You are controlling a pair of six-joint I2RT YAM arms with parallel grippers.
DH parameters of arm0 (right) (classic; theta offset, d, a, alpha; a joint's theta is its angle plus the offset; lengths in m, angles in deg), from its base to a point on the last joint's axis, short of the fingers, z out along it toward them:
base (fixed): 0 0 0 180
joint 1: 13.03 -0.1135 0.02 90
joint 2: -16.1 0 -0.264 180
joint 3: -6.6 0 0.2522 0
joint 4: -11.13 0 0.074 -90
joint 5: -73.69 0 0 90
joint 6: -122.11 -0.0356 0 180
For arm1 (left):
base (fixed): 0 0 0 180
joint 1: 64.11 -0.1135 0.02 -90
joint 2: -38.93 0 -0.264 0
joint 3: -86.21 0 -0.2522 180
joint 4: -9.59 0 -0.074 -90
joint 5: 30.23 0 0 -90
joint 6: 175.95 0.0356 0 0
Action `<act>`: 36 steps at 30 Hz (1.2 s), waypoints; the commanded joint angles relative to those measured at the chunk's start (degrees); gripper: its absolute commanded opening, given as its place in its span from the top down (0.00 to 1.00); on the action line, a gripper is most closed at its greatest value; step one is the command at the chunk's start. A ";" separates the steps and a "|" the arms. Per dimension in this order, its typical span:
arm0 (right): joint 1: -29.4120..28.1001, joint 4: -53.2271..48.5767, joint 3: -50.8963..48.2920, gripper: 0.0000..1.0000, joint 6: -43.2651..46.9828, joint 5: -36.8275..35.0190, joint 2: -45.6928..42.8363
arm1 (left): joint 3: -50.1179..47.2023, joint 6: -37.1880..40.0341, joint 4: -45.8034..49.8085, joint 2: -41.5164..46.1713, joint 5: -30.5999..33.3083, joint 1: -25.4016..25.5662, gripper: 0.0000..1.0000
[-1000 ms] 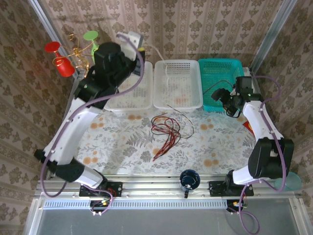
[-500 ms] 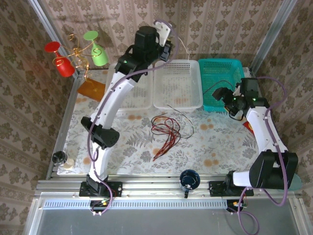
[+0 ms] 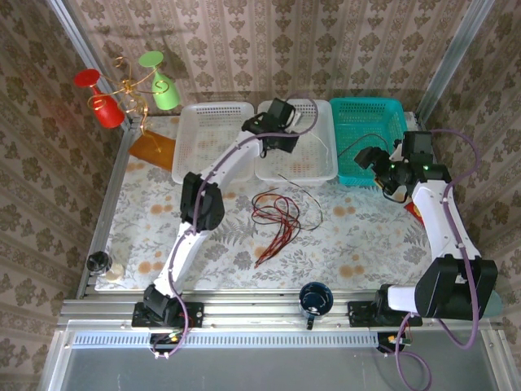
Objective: Untangle the cables
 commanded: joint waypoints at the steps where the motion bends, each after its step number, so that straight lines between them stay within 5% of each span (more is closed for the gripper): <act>1: 0.08 -2.82 -0.92 0.14 1.15 1.63 -2.37 | 3.08 -7.35 3.30 -1.19 -7.87 -2.27 1.00; 3: 0.07 -3.35 -0.94 0.14 1.43 1.45 -2.89 | 3.77 -8.31 4.39 -2.16 -9.44 -2.72 1.00; 8: -0.11 -3.85 -0.79 0.14 1.66 1.57 -3.66 | 3.68 -8.15 4.41 -0.59 -10.07 -2.91 0.51; 11: -0.43 -3.30 -1.17 0.14 1.52 1.58 -3.63 | 3.44 -8.90 2.63 1.23 -10.55 -2.91 0.38; 24: -8.46 -3.63 -1.87 0.15 9.84 -4.57 -3.88 | 0.03 -7.02 3.75 15.47 -8.18 -2.34 0.28; 29: -16.52 1.09 -2.92 0.17 14.17 -10.01 -3.93 | -15.22 -7.85 0.16 27.15 -9.80 -2.64 0.27; 36: -24.17 8.23 -1.00 0.17 25.71 -7.55 -0.64 | -46.71 -13.08 -13.37 47.63 -11.05 -4.21 0.27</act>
